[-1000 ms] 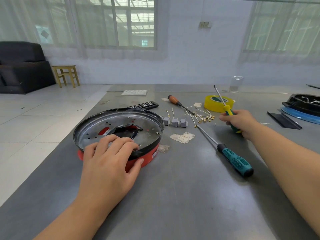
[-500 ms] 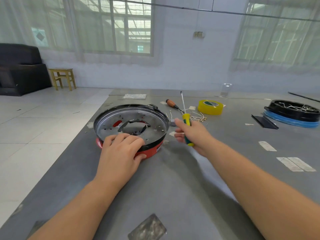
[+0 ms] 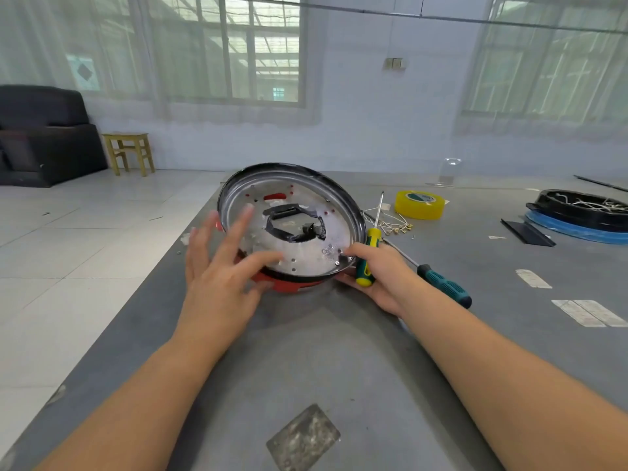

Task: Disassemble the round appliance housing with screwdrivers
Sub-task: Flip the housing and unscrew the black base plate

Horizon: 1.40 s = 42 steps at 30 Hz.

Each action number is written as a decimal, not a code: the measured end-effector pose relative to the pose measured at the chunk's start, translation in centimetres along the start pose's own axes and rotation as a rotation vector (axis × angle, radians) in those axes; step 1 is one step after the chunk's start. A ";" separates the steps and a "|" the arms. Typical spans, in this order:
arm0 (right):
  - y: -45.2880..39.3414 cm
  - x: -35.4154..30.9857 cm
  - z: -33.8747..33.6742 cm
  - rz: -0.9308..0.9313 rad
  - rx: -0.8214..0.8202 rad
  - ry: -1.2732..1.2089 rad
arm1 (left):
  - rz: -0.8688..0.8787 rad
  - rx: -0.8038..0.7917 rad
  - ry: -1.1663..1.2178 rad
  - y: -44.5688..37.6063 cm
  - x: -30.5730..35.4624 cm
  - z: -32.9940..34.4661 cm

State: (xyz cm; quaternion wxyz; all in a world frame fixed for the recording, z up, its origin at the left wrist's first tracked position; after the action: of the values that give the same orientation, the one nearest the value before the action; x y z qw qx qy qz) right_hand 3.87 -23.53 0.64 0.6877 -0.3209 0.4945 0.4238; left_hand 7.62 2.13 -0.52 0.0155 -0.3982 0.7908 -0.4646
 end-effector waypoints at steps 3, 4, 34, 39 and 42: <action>0.1 0.8 1.1 -0.024 0.087 -0.105 | -0.411 0.037 0.421 0.4 0.9 0.2; 0.2 1.1 1.5 -0.039 0.118 -0.127 | -0.583 0.020 0.681 0.4 1.4 0.4; 4.9 2.7 3.6 -0.171 -0.063 0.397 | -1.231 -0.005 1.561 -1.8 -1.7 3.3; 6.9 2.5 2.2 -0.479 -0.253 0.885 | -1.252 0.004 1.566 -1.9 -2.2 3.6; 7.0 2.4 1.8 -0.554 -0.276 1.114 | -1.216 0.021 1.544 -1.9 -2.7 3.7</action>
State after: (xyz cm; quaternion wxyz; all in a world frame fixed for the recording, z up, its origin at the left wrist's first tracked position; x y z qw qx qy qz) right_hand -1.35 -18.30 -1.28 0.3639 -0.6948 0.6175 0.0598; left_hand 12.04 0.71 -2.13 -0.7439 -0.3244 0.2396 -0.5329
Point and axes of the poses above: each hand's wrist, its own y-axis away from the middle knuckle, its own z-axis out of the palm, x = y × z, the point moved 1 cm from there along -y, towards the middle knuckle, and after that the axes turned 9 degrees about -z, right-handed, at the moved point
